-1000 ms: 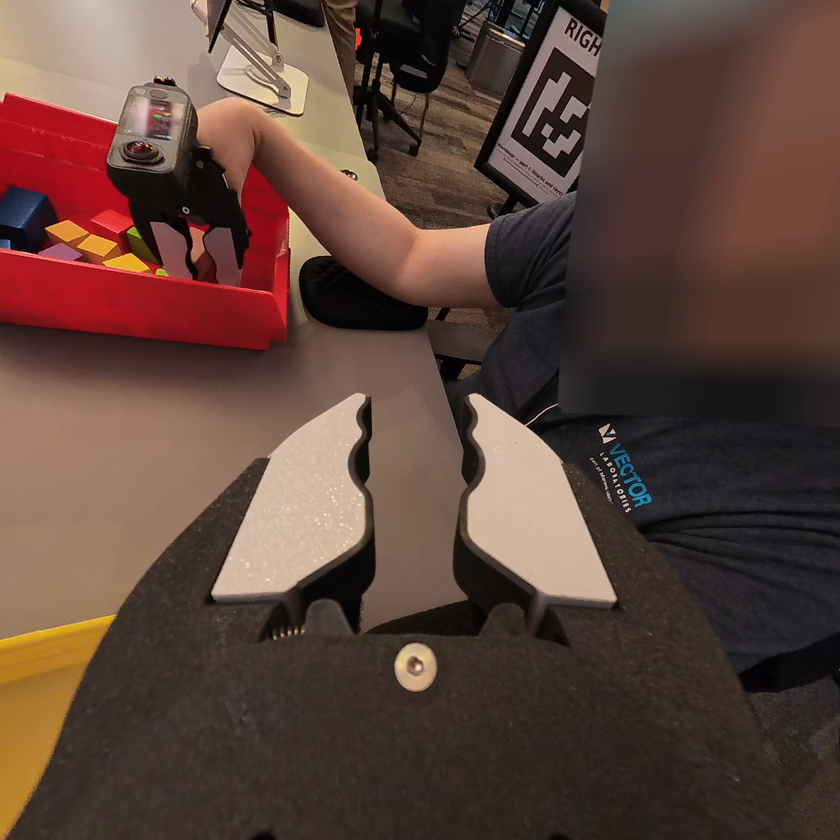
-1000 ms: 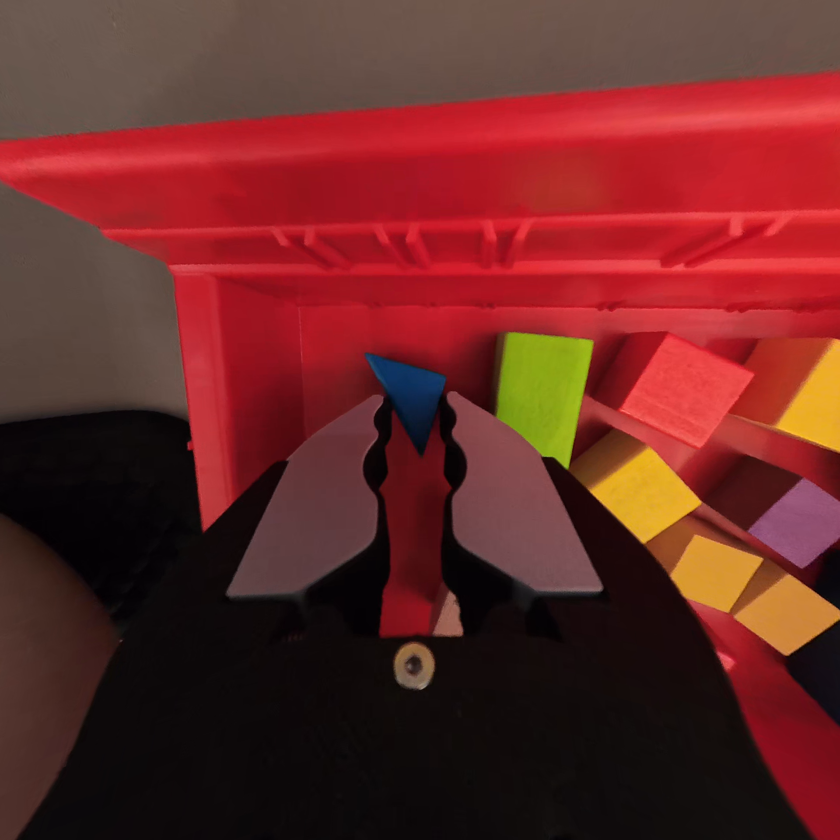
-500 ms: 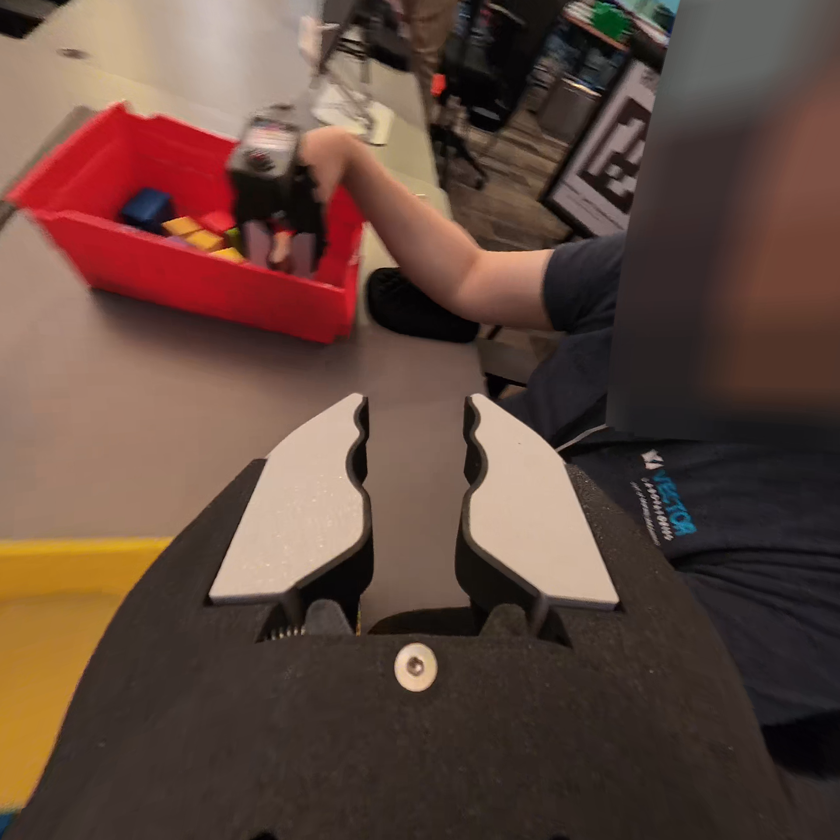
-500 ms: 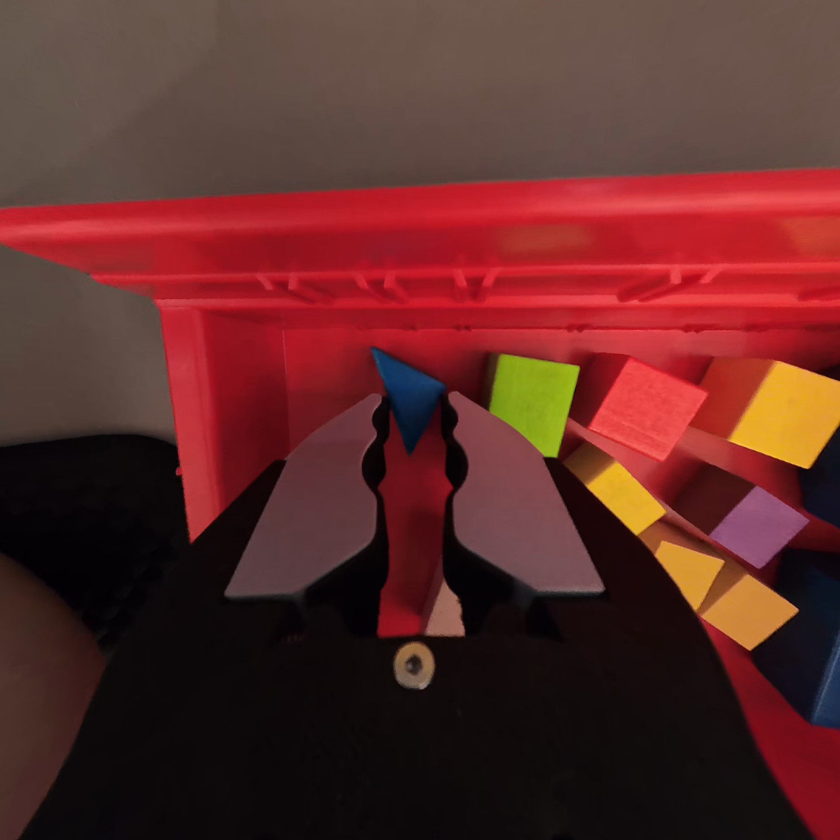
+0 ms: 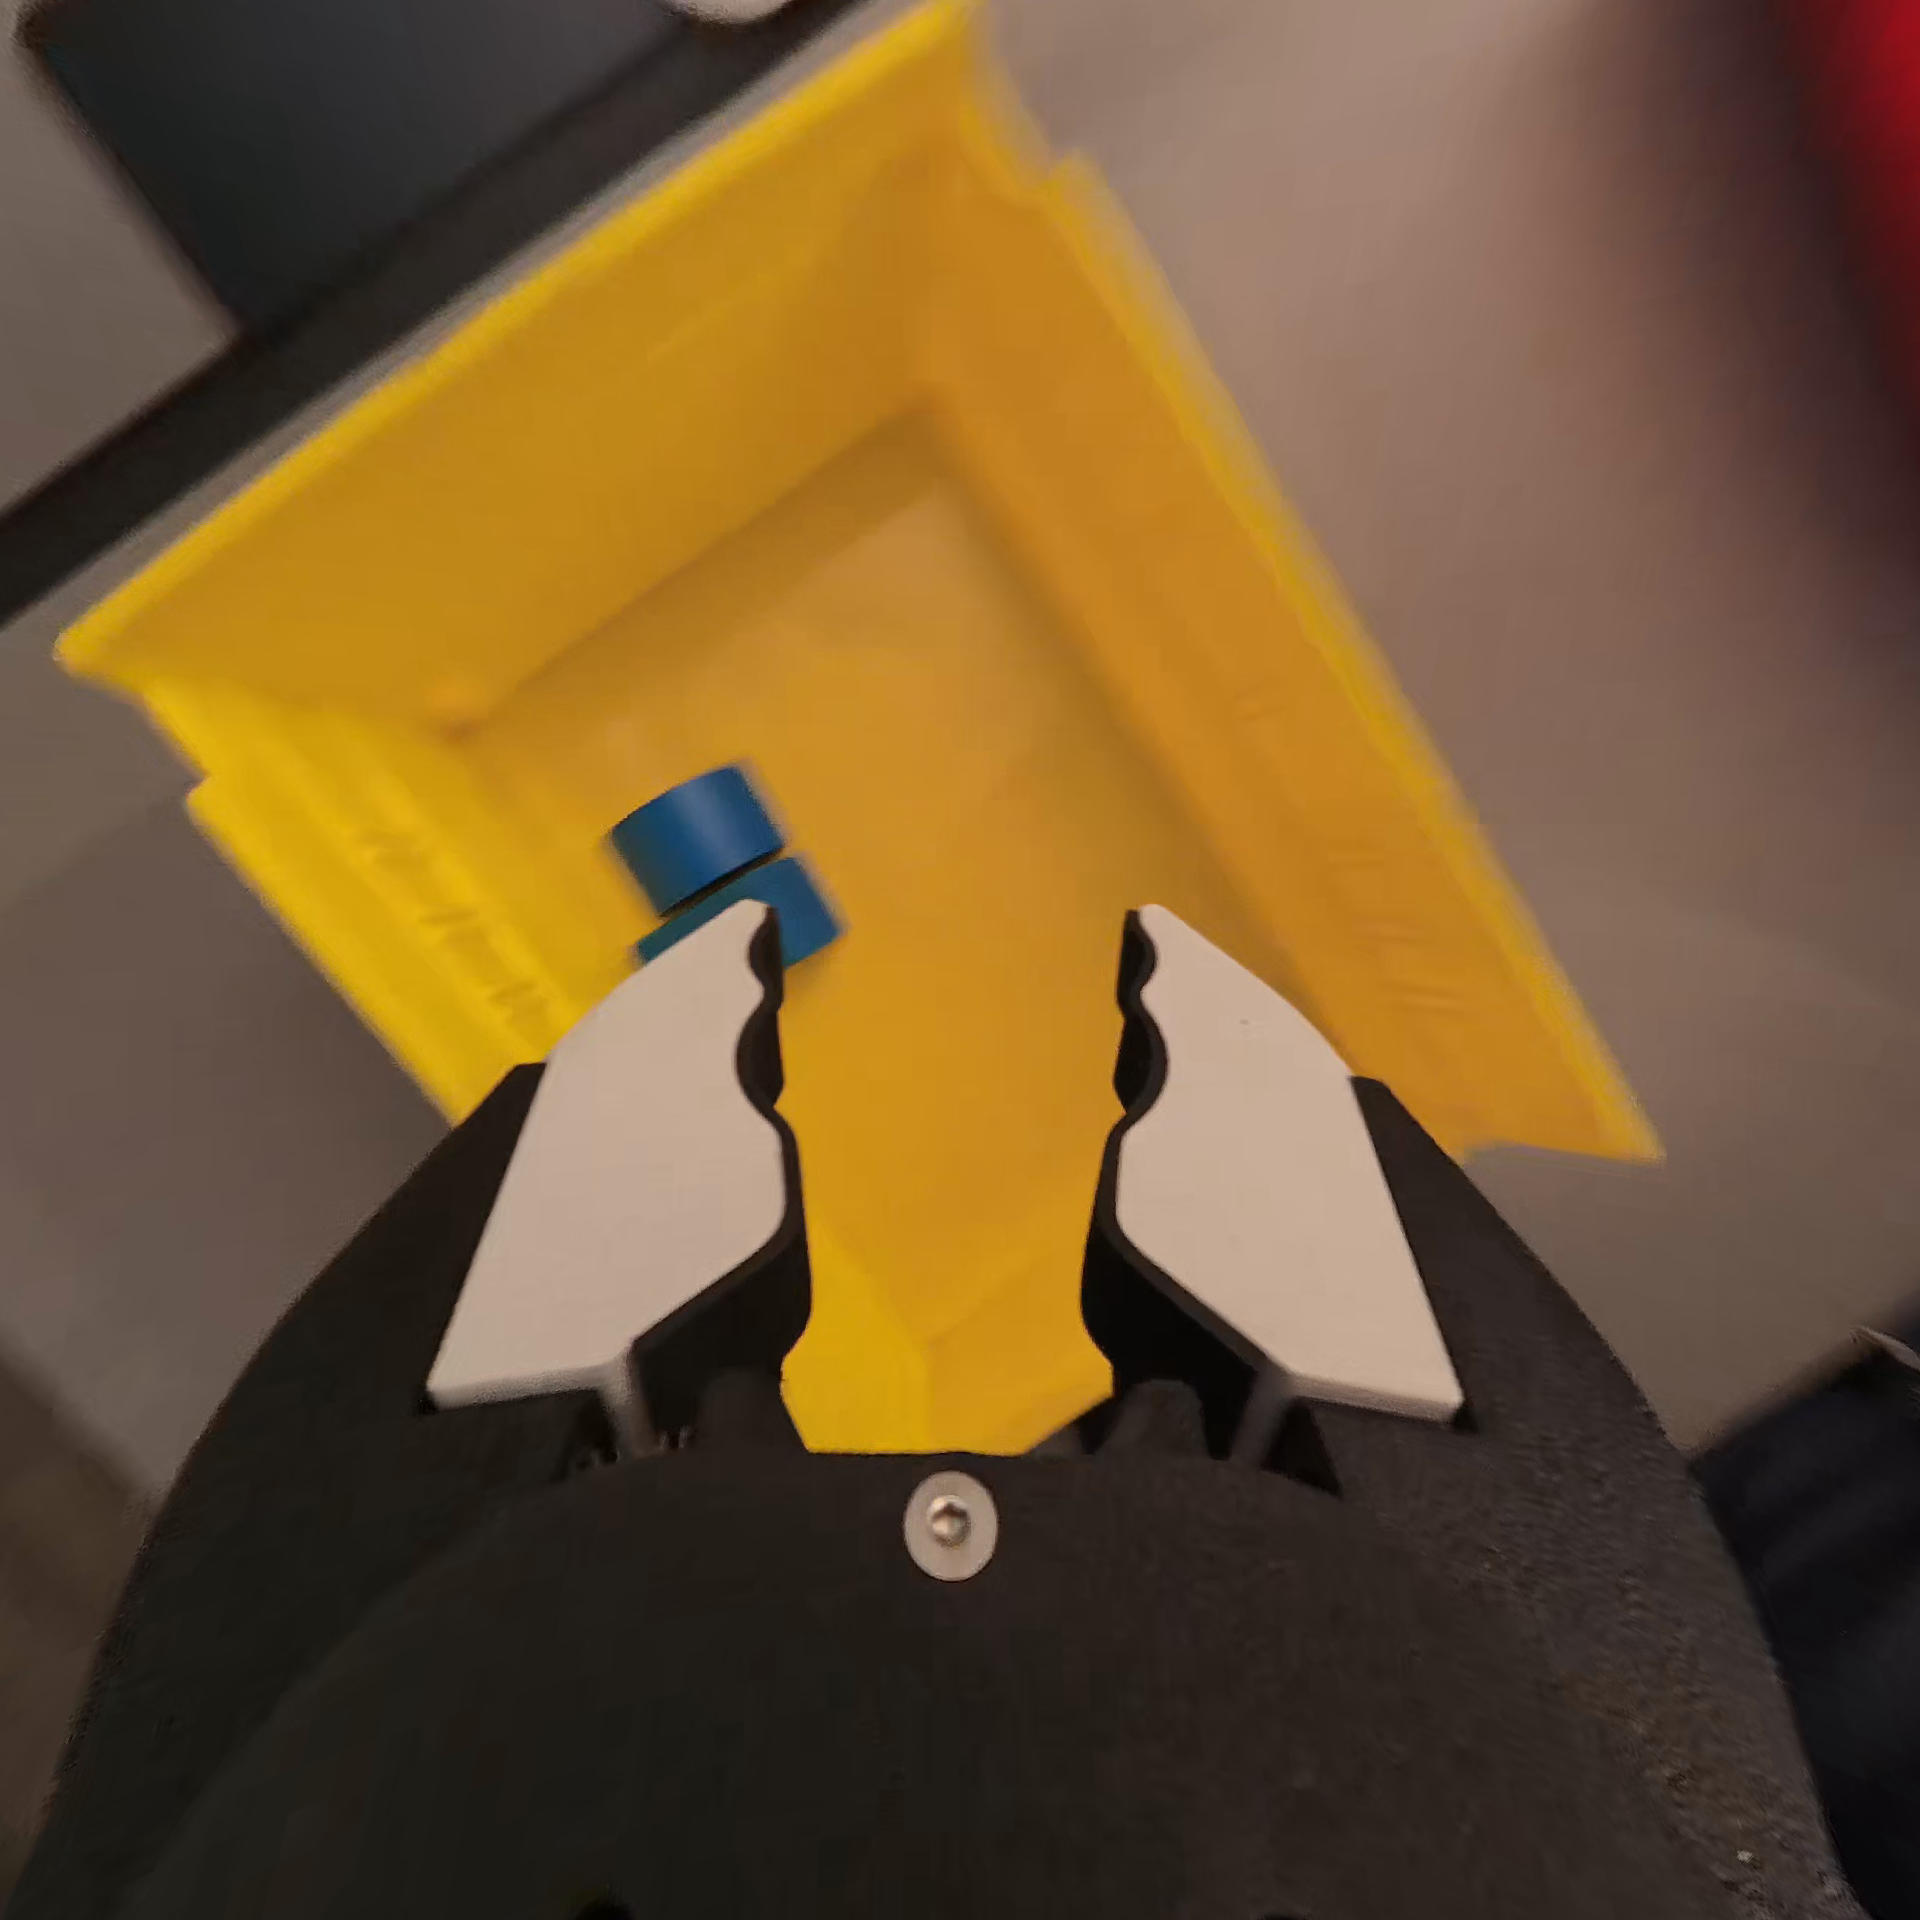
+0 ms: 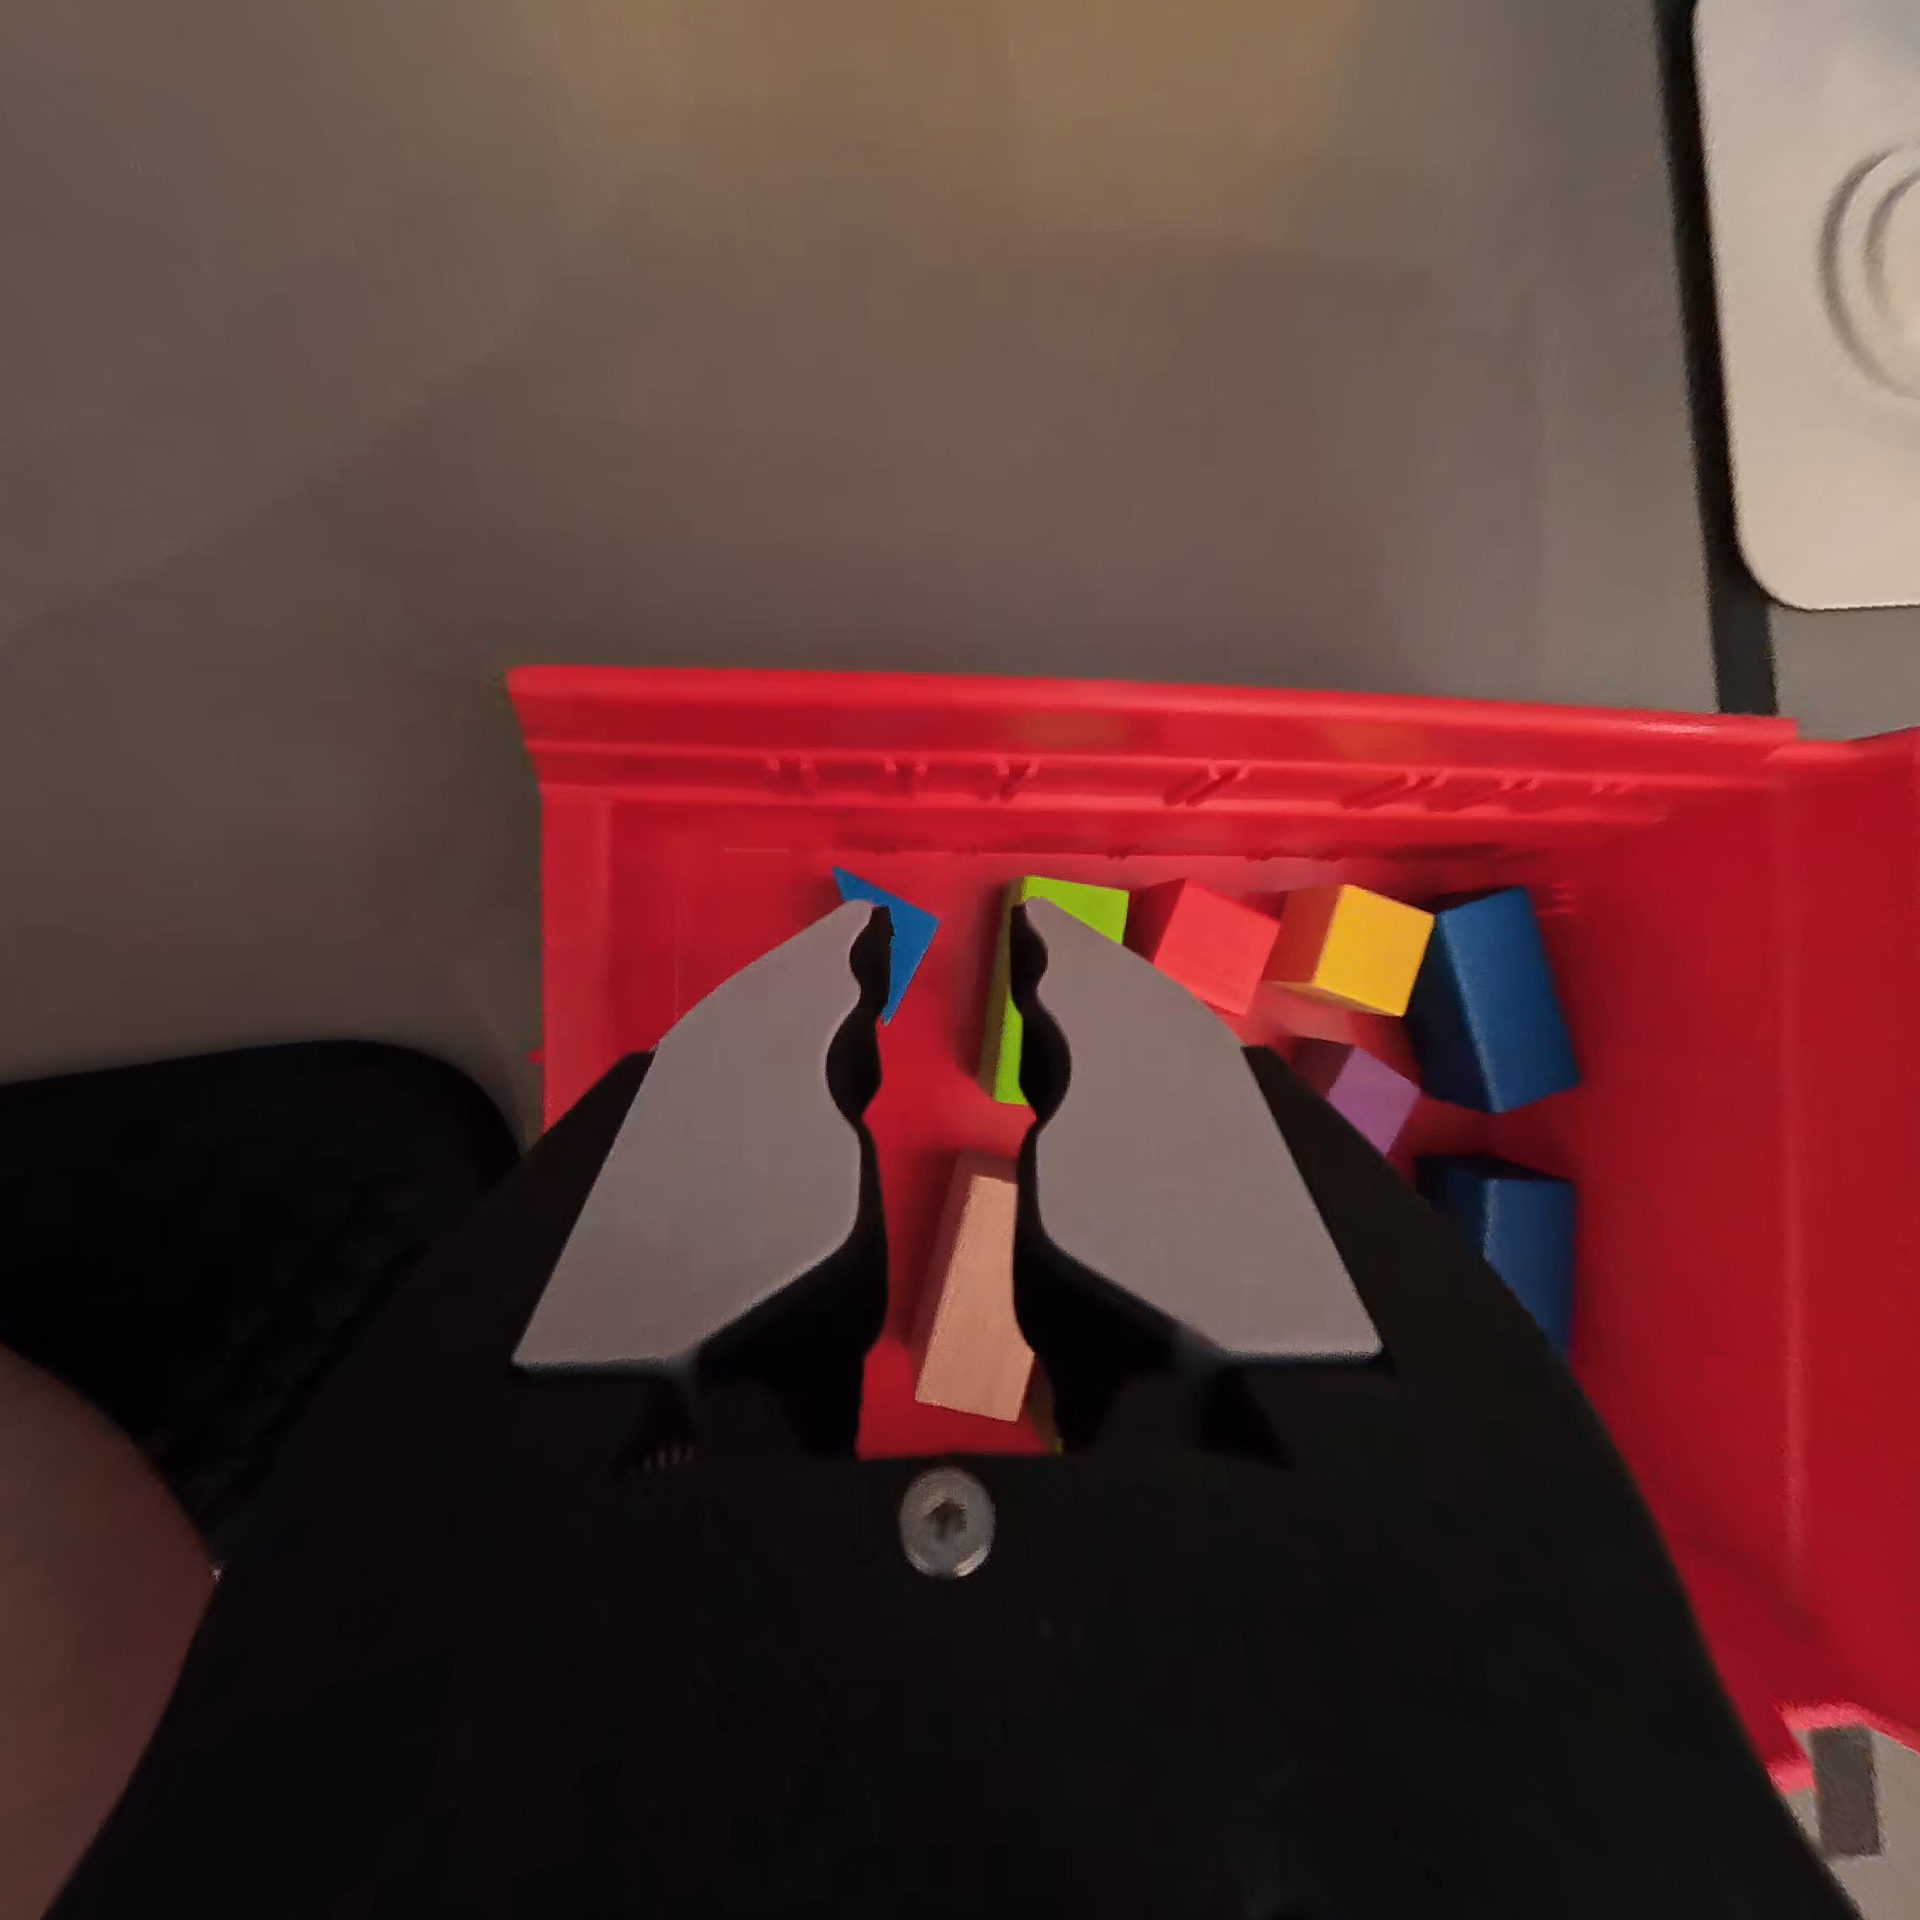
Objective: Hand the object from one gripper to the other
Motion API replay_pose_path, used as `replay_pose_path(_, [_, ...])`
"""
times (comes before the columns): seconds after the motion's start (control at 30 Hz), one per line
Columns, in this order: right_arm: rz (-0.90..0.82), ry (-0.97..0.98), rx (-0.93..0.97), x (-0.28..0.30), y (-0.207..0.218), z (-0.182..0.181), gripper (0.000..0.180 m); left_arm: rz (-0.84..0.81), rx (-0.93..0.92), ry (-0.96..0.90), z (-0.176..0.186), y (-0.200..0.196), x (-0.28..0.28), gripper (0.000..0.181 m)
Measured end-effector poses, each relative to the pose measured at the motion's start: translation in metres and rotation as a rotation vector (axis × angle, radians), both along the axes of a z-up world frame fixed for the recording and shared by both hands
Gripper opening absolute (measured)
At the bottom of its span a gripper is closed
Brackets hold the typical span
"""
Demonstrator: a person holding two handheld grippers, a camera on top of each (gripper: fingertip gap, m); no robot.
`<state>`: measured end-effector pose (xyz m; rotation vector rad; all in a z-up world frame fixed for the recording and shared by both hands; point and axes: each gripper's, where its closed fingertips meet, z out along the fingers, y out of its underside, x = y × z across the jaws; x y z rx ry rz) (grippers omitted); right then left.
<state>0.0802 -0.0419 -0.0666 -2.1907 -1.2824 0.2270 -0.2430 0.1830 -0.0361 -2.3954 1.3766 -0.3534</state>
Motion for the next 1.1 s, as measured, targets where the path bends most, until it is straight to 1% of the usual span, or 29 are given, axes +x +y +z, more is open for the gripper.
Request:
replay_pose_path(0.1, [0.013, -0.017, 0.01, -0.004, -0.002, 0.004, 0.024, 0.041, -0.022, 0.124, -0.028, 0.013, -0.01, 0.064])
replay_pose_path(0.2, [0.022, -0.031, 0.013, -0.005, -0.003, 0.004, 0.024, 0.06, -0.06, 0.171, -0.046, 0.019, -0.011, 0.064])
replay_pose_path(0.33, [0.018, -0.032, -0.006, -0.004, -0.003, 0.001, 0.024, 0.199, -0.141, 0.207, -0.06, 0.021, -0.017, 0.061])
replay_pose_path(0.43, [0.012, -0.049, -0.024, -0.003, -0.003, -0.004, 0.024, 0.274, -0.178, 0.199, -0.068, 0.023, -0.014, 0.06])
replay_pose_path(0.5, [0.011, -0.056, -0.037, -0.003, -0.003, -0.006, 0.024, 0.315, -0.179, 0.235, -0.074, 0.026, -0.019, 0.063])
replay_pose_path(0.57, [0.016, -0.06, -0.044, -0.004, -0.003, -0.008, 0.024, 0.349, -0.195, 0.28, -0.081, 0.026, -0.026, 0.069])
replay_pose_path(0.6, [0.017, -0.062, -0.046, -0.004, -0.003, -0.008, 0.024, 0.365, -0.209, 0.294, -0.085, 0.025, -0.028, 0.069])
replay_pose_path(0.8, [0.023, -0.071, -0.065, -0.006, -0.003, -0.013, 0.024, 0.381, -0.305, 0.302, -0.103, 0.021, -0.028, 0.067])
replay_pose_path(0.87, [0.024, -0.07, -0.074, -0.006, -0.004, -0.014, 0.024, 0.385, -0.297, 0.299, -0.103, 0.023, -0.028, 0.064])
replay_pose_path(0.93, [0.027, -0.07, -0.085, -0.007, -0.005, -0.016, 0.024, 0.378, -0.319, 0.277, -0.102, 0.019, -0.023, 0.065])
replay_pose_path(1.0, [0.027, -0.074, -0.088, -0.006, -0.004, -0.017, 0.024, 0.359, -0.349, 0.274, -0.101, 0.01, -0.017, 0.064])
replay_pose_path(1.1, [0.026, -0.076, -0.096, -0.006, -0.005, -0.018, 0.024, 0.266, -0.421, 0.255, -0.098, -0.014, 0.0, 0.062])
